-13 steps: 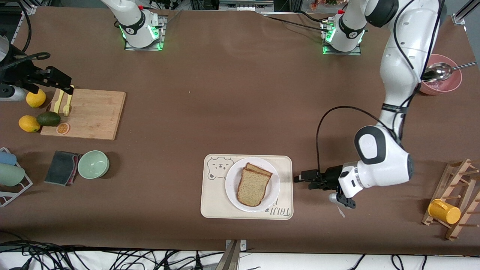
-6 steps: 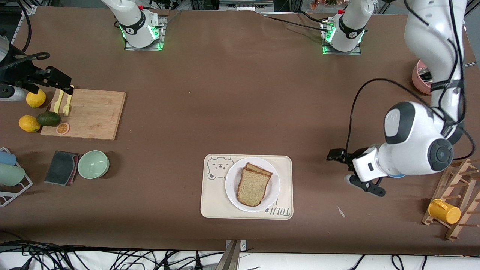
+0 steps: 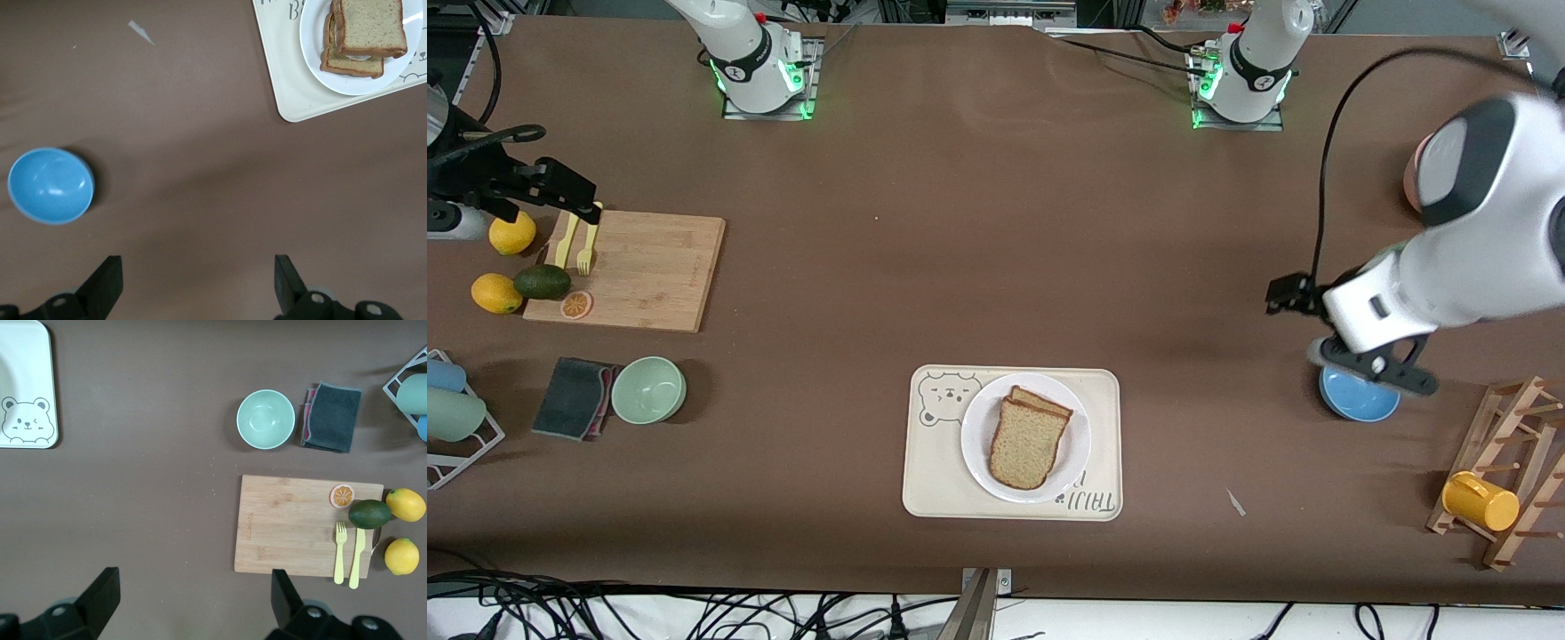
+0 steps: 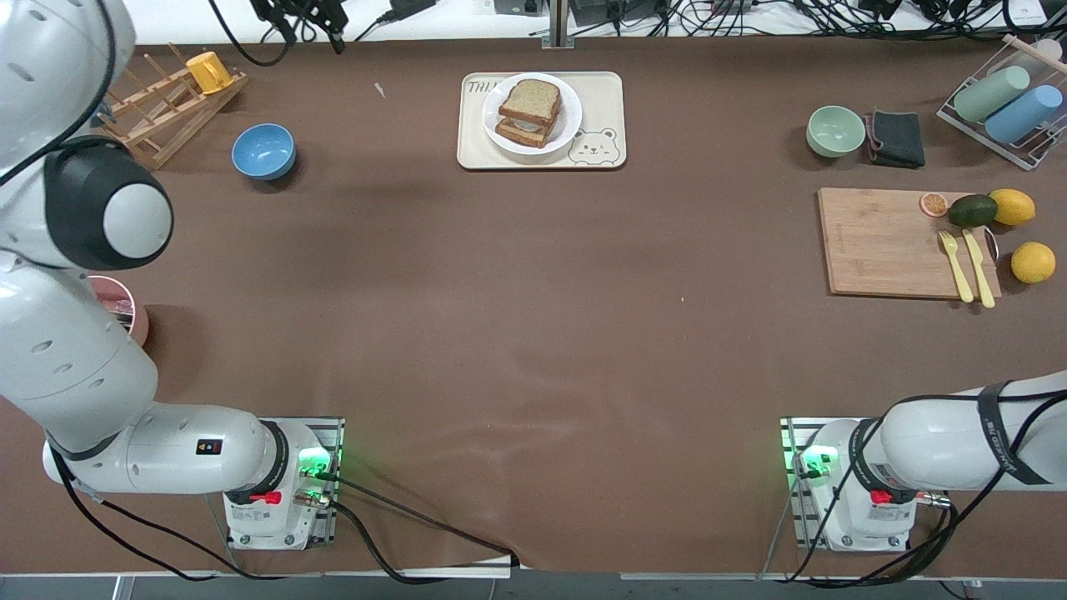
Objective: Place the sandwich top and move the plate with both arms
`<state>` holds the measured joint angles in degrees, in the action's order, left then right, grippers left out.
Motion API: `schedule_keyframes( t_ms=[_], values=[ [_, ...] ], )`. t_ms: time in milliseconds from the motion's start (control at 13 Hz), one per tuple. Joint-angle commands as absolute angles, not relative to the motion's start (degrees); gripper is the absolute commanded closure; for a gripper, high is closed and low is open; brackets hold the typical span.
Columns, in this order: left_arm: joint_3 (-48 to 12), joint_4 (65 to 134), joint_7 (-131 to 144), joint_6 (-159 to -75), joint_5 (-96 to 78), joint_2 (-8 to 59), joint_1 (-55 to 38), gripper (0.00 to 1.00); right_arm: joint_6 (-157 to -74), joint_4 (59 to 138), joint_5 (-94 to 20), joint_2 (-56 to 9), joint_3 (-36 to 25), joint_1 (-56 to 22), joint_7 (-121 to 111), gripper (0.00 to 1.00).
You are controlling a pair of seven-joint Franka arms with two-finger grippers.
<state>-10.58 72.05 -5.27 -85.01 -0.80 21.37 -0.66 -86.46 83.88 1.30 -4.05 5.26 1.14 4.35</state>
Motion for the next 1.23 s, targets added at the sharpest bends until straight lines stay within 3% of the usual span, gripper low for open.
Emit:
schedule_keyframes(
  t_ms=[0, 77, 462, 923, 1154],
  values=[
    [-10.8, 80.3, -3.3, -83.8, 1.2, 12.8, -0.6, 0.0, -85.3, 82.4, 1.8, -4.5, 5.4, 1.1, 4.4, 0.0],
    [-11.1, 82.9, -3.0, -82.9, 1.4, 9.8, -1.1, 0.0, -85.3, 82.4, 1.8, -4.5, 5.3, 1.1, 4.4, 0.0],
    [-6.5, 93.4, -2.4, -94.6, 1.7, -0.1, -1.1, 0.0, -85.4, 82.4, 1.1, -4.5, 5.3, 1.1, 4.5, 0.0],
    [-6.0, 100.2, -2.4, -95.5, 2.2, -4.5, -0.6, 0.0, -85.4, 82.4, 1.1, -4.5, 5.3, 1.1, 4.5, 0.0],
    [-5.9, 99.2, -1.5, -94.4, 2.4, -3.9, -0.1, 0.0, -85.4, 82.4, 1.1, -4.5, 5.3, 1.1, 4.5, 0.0]
  ],
)
